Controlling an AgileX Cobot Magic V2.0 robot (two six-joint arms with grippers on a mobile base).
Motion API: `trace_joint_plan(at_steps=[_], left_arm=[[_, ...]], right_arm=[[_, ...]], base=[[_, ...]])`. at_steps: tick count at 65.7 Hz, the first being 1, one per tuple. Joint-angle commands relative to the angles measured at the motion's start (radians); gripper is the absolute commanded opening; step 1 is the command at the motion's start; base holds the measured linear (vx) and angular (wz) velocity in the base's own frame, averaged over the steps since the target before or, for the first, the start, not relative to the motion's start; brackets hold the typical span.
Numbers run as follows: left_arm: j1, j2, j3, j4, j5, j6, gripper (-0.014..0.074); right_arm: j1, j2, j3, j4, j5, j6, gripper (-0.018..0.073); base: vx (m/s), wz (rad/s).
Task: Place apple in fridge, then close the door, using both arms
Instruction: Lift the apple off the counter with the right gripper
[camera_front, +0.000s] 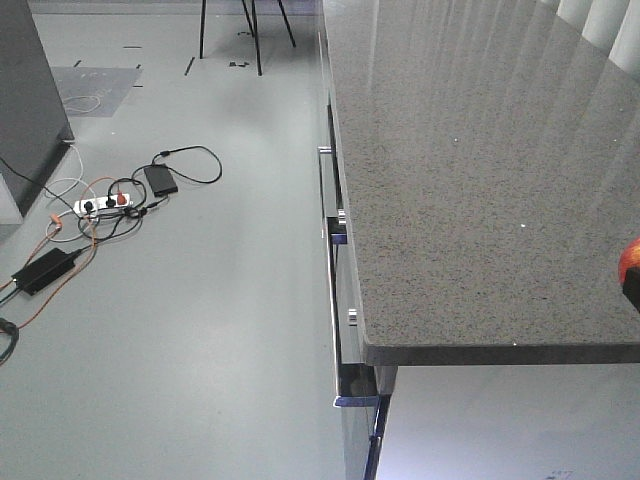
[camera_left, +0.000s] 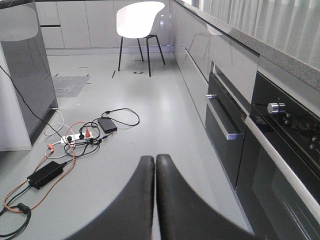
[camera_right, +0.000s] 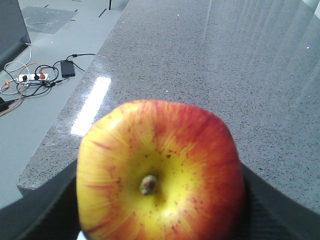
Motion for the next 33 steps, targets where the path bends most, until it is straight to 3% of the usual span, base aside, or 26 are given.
trace_joint_plan(at_steps=[1,33], left_arm=[[-0.007,-0.015,0.019,-0.009,-0.073,-0.003,-0.0006],[-0.007,-0.015,0.019,-0.009,-0.073,-0.003,-0.0006]], right_arm=[[-0.001,-0.004,-0.028,0.003,-0.089,-0.002,0.0188],[-0.001,-0.004,-0.028,0.003,-0.089,-0.002,0.0188]], base=[[0.0,0.0],[0.0,0.0]])
